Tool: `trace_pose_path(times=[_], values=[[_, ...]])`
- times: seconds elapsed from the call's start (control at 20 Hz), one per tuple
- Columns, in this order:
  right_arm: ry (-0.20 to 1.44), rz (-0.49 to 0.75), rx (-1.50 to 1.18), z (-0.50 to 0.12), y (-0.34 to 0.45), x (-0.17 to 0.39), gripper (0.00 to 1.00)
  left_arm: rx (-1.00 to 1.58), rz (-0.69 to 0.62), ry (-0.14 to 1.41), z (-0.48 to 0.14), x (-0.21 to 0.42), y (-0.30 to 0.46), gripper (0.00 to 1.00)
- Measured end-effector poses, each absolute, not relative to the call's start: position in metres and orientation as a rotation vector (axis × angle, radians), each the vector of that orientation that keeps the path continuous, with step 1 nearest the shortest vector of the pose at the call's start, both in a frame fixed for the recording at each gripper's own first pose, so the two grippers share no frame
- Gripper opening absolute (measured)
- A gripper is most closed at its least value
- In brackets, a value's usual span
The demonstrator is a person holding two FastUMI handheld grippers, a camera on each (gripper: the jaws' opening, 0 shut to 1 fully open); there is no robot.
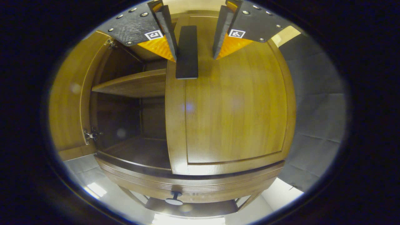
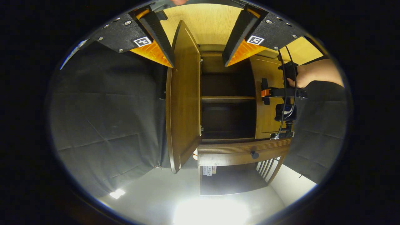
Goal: Open the right door of the double-door shoe cabinet with the right hand, and open the left door with the left hand.
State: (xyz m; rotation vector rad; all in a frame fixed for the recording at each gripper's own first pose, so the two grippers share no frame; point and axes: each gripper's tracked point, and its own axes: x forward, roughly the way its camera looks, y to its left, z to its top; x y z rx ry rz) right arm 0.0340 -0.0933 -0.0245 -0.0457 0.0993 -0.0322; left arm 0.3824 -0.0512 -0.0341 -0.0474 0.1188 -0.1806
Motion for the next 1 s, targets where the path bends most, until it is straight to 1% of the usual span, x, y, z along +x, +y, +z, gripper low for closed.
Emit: trace_pose_path(times=[0.05, 0.1, 0.25, 0.3, 0.5, 0.55, 0.6, 0.65, 0.7, 0.75, 0.8, 0.9, 0.95, 1.0], values=[[0.102, -0.031, -0.048, -0.025, -0.094, 0.034, 0.94, -0.049, -0.186, 0.132, -0.038, 0.383, -0.054, 0.60], [0.104, -0.031, -0.047, -0.028, -0.095, 0.035, 0.94, -0.075, -0.219, 0.133, -0.039, 0.386, -0.062, 0.60], [0.103, -0.031, -0.034, -0.028, -0.096, 0.034, 0.94, -0.063, -0.204, 0.143, -0.036, 0.390, -0.067, 0.36], [0.101, -0.031, -0.030, -0.028, -0.096, 0.035, 0.94, -0.064, -0.196, 0.143, -0.036, 0.386, -0.064, 0.20], [0.104, -0.021, -0.031, -0.031, -0.094, 0.032, 0.94, -0.086, -0.189, 0.134, -0.031, 0.380, -0.061, 0.14], [0.104, -0.017, -0.028, -0.032, -0.093, 0.030, 0.94, -0.096, -0.198, 0.134, -0.029, 0.379, -0.061, 0.25], [0.101, -0.015, -0.023, -0.031, -0.092, 0.030, 0.93, -0.102, -0.203, 0.135, -0.027, 0.376, -0.061, 0.14], [0.098, -0.014, -0.017, -0.030, -0.091, 0.028, 0.94, -0.098, -0.205, 0.133, -0.023, 0.375, -0.061, 0.25], [0.095, -0.008, -0.011, -0.029, -0.090, 0.028, 0.94, -0.092, -0.205, 0.129, -0.021, 0.373, -0.060, 0.19], [0.093, -0.004, -0.005, -0.029, -0.088, 0.027, 0.95, -0.088, -0.202, 0.127, -0.019, 0.372, -0.059, 0.25], [0.091, 0.001, 0.000, -0.028, -0.087, 0.026, 0.95, -0.092, -0.199, 0.127, -0.017, 0.369, -0.059, 0.19], [0.090, 0.009, 0.007, -0.028, -0.084, 0.026, 0.94, -0.111, -0.195, 0.132, -0.013, 0.365, -0.056, 0.19], [0.090, 0.010, 0.010, -0.028, -0.083, 0.024, 0.95, -0.116, -0.196, 0.132, -0.009, 0.364, -0.053, 0.14], [0.090, 0.012, 0.014, -0.029, -0.082, 0.023, 0.94, -0.118, -0.196, 0.132, -0.004, 0.365, -0.050, 0.19]])
